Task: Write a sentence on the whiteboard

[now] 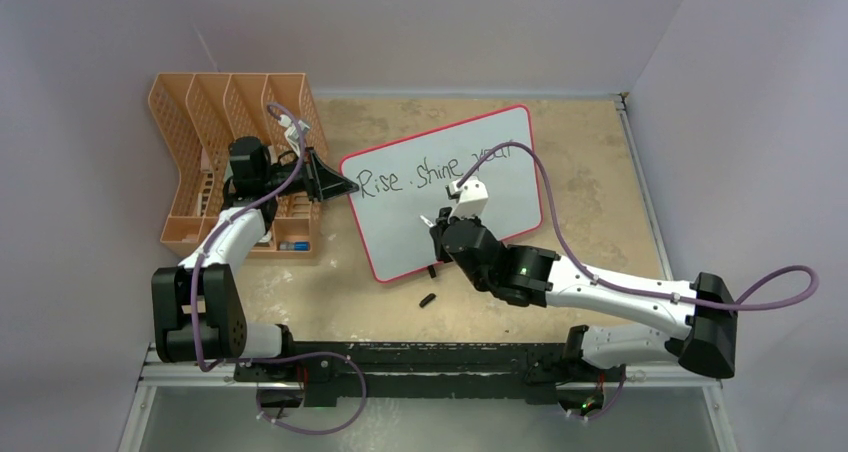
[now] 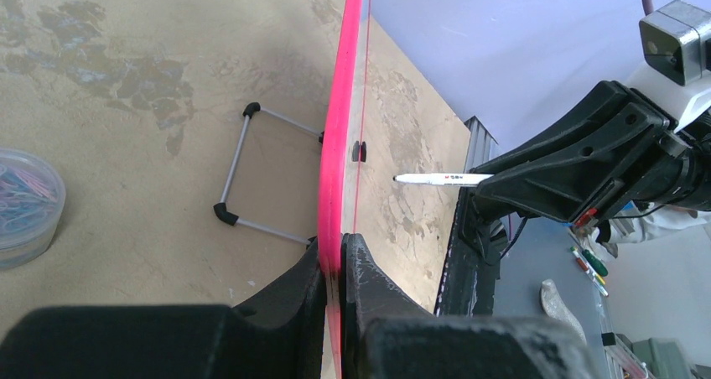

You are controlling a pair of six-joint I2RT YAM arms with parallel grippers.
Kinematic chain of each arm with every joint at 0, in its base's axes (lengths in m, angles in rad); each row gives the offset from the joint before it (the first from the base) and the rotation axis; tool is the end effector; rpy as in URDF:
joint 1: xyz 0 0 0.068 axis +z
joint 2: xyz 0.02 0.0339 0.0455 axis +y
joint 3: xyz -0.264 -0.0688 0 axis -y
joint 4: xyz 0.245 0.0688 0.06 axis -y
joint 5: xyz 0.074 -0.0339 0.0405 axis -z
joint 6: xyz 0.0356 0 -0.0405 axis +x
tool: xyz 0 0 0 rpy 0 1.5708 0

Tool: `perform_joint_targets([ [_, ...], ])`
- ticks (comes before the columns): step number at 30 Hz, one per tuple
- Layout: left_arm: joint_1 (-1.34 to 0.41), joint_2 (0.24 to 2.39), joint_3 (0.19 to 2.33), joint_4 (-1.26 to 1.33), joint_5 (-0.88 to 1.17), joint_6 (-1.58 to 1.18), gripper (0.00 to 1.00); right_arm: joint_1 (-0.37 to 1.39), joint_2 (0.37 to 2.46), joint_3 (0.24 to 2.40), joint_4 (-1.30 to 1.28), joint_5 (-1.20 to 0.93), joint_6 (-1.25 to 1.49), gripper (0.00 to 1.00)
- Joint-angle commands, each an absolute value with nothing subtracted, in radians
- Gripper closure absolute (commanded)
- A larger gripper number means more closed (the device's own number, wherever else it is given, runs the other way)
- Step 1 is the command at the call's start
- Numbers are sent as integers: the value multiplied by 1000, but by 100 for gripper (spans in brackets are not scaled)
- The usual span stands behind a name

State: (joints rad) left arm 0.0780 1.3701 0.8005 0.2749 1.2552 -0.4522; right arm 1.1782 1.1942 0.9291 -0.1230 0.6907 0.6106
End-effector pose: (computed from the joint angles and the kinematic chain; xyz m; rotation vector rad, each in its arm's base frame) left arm 0.2892 -0.0113 0.2659 0.4257 1.8311 -1.4085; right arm 0.1239 0.2398 0.3143 -0.0890 1.9022 0.5524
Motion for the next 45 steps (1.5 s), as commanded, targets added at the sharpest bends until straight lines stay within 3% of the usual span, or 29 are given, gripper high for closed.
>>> perform_joint_targets([
  [1, 81, 1351, 813, 290, 1205, -436, 100, 1184, 1198, 954, -93, 733, 627, 100],
  [45, 83, 1354, 818, 290, 1206, -437, 100, 1184, 1304, 1030, -33, 852, 571, 100],
])
